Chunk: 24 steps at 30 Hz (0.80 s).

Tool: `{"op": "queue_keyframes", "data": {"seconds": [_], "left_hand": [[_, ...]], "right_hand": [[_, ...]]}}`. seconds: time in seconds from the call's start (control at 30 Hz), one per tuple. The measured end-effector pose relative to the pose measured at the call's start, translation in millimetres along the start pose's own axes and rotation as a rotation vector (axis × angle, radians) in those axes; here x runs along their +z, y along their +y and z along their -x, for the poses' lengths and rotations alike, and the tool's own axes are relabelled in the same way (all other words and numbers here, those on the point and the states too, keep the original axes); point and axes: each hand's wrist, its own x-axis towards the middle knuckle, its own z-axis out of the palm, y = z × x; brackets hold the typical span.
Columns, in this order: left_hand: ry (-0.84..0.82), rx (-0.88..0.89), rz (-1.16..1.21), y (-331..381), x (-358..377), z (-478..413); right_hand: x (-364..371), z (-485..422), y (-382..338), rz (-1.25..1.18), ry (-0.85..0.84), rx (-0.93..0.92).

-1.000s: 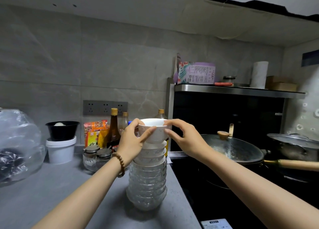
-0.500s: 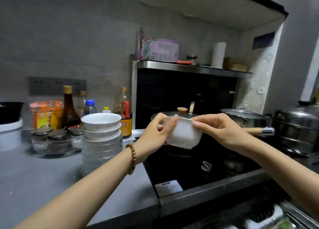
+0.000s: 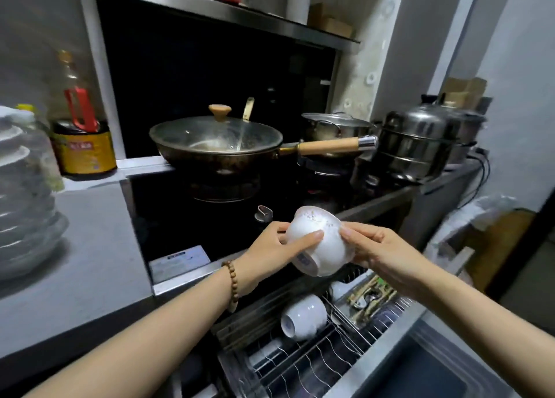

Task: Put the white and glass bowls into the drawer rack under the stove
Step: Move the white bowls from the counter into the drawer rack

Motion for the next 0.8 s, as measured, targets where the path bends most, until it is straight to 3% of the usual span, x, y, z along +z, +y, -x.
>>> {"op": "queue_keyframes", "data": {"seconds": [0.4, 0.67, 0.8], "left_hand": [[-0.079, -0.271, 0.054, -132, 35, -30], [0.045, -0.457, 0.070, -219, 26, -45], [0.092, -0.546, 0.046, -253, 23, -56]], "right_hand": [[-25, -19, 124, -0.036, -0.075, 0.412], [-9, -59, 202, 0.154, -0.159, 0.582], [0, -81, 235, 0.129, -0.178, 0.686]]}}
